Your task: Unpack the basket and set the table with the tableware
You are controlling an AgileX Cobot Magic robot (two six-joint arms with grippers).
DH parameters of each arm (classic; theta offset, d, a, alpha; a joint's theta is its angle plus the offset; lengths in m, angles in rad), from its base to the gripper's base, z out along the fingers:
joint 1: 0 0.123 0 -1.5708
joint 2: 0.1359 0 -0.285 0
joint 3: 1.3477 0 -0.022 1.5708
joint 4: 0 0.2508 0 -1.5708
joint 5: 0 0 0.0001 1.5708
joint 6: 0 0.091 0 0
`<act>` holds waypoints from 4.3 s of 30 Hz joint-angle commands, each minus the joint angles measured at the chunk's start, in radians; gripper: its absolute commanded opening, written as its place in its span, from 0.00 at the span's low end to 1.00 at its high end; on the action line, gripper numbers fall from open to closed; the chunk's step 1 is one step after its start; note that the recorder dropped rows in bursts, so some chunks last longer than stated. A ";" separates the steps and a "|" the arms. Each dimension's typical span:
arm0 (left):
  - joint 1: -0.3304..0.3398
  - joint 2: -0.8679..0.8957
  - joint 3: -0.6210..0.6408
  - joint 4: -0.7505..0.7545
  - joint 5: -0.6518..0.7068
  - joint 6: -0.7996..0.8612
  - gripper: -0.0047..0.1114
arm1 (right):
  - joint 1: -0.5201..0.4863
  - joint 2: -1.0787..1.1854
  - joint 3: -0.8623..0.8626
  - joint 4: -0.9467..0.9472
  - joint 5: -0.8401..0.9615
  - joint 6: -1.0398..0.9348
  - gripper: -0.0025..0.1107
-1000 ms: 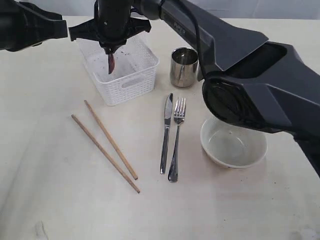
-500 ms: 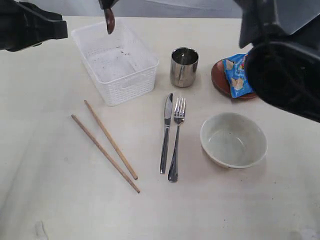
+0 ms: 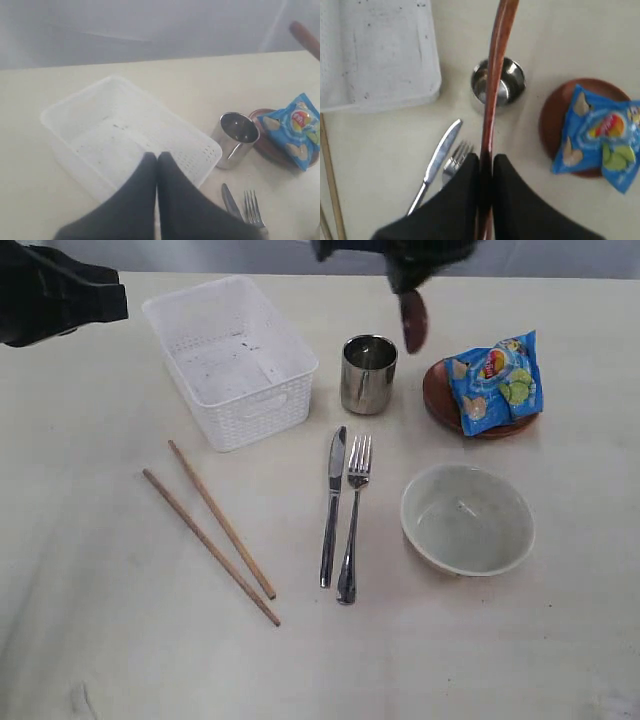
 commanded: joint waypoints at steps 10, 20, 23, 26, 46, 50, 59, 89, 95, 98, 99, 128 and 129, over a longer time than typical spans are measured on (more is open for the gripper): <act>-0.005 -0.024 0.002 -0.017 0.004 0.001 0.04 | -0.024 -0.470 0.862 -0.065 -0.624 0.408 0.02; -0.005 -0.024 0.009 -0.048 0.041 0.011 0.04 | -0.024 -0.354 1.075 -0.760 -0.792 1.141 0.02; -0.005 -0.024 0.009 -0.048 0.048 0.011 0.04 | -0.024 -0.340 1.071 -0.876 -0.810 1.256 0.02; -0.005 -0.024 0.009 -0.048 0.048 0.011 0.04 | -0.024 -0.339 1.071 -0.976 -0.799 1.339 0.02; -0.005 -0.024 0.009 -0.069 0.048 0.033 0.04 | -0.024 -0.203 1.044 -1.262 -0.885 1.589 0.04; -0.005 -0.024 0.009 -0.069 0.048 0.033 0.04 | -0.024 -0.203 1.044 -1.262 -0.893 1.587 0.37; -0.005 -0.024 0.009 -0.083 0.034 0.033 0.04 | -0.024 -0.328 0.977 -1.293 -0.920 1.576 0.44; 0.115 0.399 -0.320 0.441 0.024 -0.509 0.04 | -0.074 -0.513 0.624 -1.509 -1.636 1.601 0.02; 0.284 0.454 -0.339 0.918 -0.045 -0.826 0.04 | -0.155 -0.513 0.624 -1.509 -1.631 1.626 0.02; 0.345 0.494 -0.356 1.109 -0.057 -0.880 0.04 | -0.155 -0.513 0.624 -1.509 -1.623 1.646 0.02; 0.369 0.511 -0.366 1.160 -0.057 -0.884 0.04 | -0.155 -0.513 0.624 -1.509 -1.624 1.646 0.02; 0.596 0.725 -0.709 1.781 0.593 -1.506 0.04 | -0.153 -0.351 0.624 -1.509 -1.554 1.566 0.02; 0.562 0.721 -0.709 2.117 0.635 -1.693 0.04 | -0.153 -0.351 0.624 -1.509 -1.554 1.566 0.02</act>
